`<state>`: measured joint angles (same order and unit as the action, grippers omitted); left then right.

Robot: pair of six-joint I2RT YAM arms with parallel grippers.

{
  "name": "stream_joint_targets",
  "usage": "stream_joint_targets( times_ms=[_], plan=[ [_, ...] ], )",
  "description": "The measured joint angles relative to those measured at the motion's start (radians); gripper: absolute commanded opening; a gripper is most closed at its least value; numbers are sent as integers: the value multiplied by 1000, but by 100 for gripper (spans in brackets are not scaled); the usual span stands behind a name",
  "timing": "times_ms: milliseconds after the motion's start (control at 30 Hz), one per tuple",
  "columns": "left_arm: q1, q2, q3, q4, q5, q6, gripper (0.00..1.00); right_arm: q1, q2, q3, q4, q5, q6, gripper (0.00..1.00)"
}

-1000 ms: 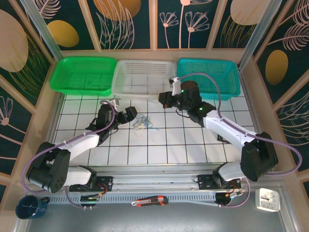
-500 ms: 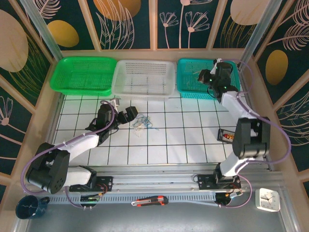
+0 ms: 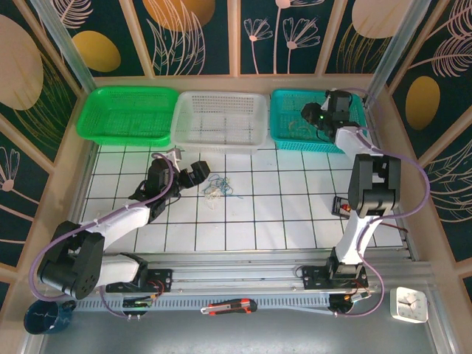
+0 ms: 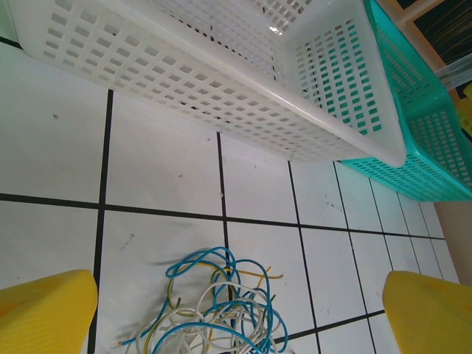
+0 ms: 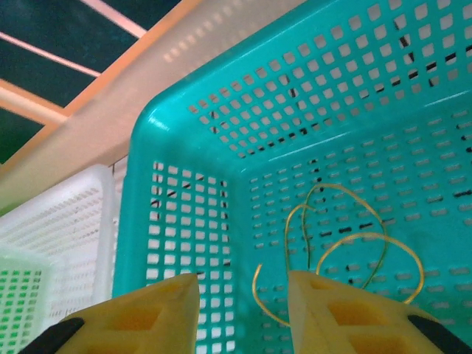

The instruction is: Untangle the cables

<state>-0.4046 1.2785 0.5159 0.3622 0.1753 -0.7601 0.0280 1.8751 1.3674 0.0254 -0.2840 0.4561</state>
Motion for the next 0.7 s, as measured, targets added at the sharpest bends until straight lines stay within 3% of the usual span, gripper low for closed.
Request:
stream_joint_targets(
  times_ms=[233,433,700],
  plan=[
    [0,0,0,-3,0,6,99,83,-243,-225,53,-32,7,37],
    [-1,0,0,-10,4,8,99,332,-436,-447,114,-22,6,38],
    [-45,-2,-23,-10,1,8,99,616,-509,-721,192,45,142,43]
  ],
)
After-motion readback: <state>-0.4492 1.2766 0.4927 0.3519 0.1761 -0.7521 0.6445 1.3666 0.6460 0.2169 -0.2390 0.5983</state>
